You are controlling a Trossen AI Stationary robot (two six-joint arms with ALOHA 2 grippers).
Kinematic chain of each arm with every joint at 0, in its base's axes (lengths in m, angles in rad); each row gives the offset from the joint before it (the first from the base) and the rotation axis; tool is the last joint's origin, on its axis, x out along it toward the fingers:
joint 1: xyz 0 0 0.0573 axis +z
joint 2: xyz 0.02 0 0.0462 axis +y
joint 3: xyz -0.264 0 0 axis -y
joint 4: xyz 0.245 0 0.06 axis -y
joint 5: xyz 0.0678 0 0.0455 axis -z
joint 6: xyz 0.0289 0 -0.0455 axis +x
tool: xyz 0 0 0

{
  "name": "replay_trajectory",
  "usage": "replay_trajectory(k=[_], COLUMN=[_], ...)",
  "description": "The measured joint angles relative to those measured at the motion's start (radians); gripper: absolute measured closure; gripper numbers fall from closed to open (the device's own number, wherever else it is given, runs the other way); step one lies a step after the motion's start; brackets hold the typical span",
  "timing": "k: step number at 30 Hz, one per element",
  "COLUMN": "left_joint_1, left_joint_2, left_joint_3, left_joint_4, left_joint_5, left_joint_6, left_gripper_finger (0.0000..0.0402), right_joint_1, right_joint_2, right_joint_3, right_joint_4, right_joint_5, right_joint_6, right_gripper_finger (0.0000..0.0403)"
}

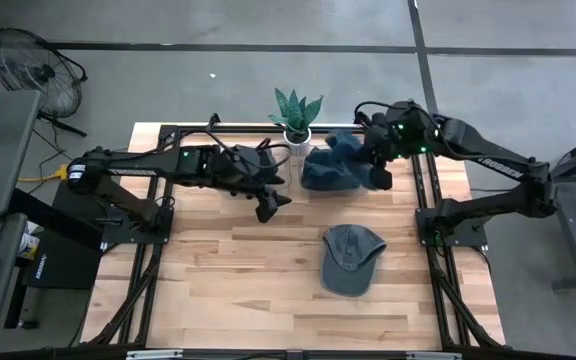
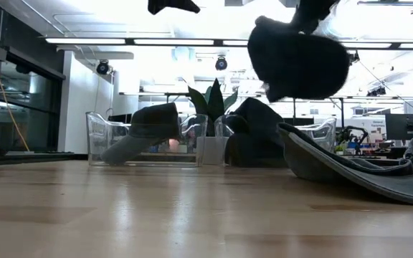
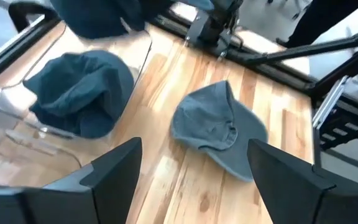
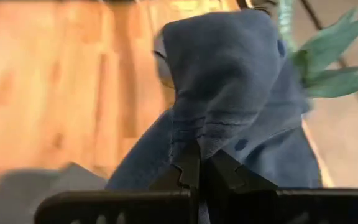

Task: Pick & Place hat
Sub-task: Put the dark blue cap into the right transparent bin

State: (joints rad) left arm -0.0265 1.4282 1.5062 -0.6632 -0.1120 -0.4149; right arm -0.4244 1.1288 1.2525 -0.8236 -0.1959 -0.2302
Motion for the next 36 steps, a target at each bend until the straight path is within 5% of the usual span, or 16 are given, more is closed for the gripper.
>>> replay_trajectory(k=[13, 36], left_joint_1=[0.000, 0.000], left_joint_2=[0.001, 0.001], left_joint_3=[0.000, 0.000], left_joint_4=[-0.021, -0.022], left_joint_5=[-0.002, 0.079], left_joint_6=[-0.006, -0.029], left_gripper_finger=[0.0122, 0.0122], right_joint_1=[0.001, 0.003], right_joint_2=[0.133, 0.335], right_joint_3=[0.031, 0.014], right_joint_4=[-0.015, 0.059], right_joint_5=[0.196, 0.302], right_joint_6=[-0.491, -0.627], right_gripper_finger=[0.0402, 0.0403])
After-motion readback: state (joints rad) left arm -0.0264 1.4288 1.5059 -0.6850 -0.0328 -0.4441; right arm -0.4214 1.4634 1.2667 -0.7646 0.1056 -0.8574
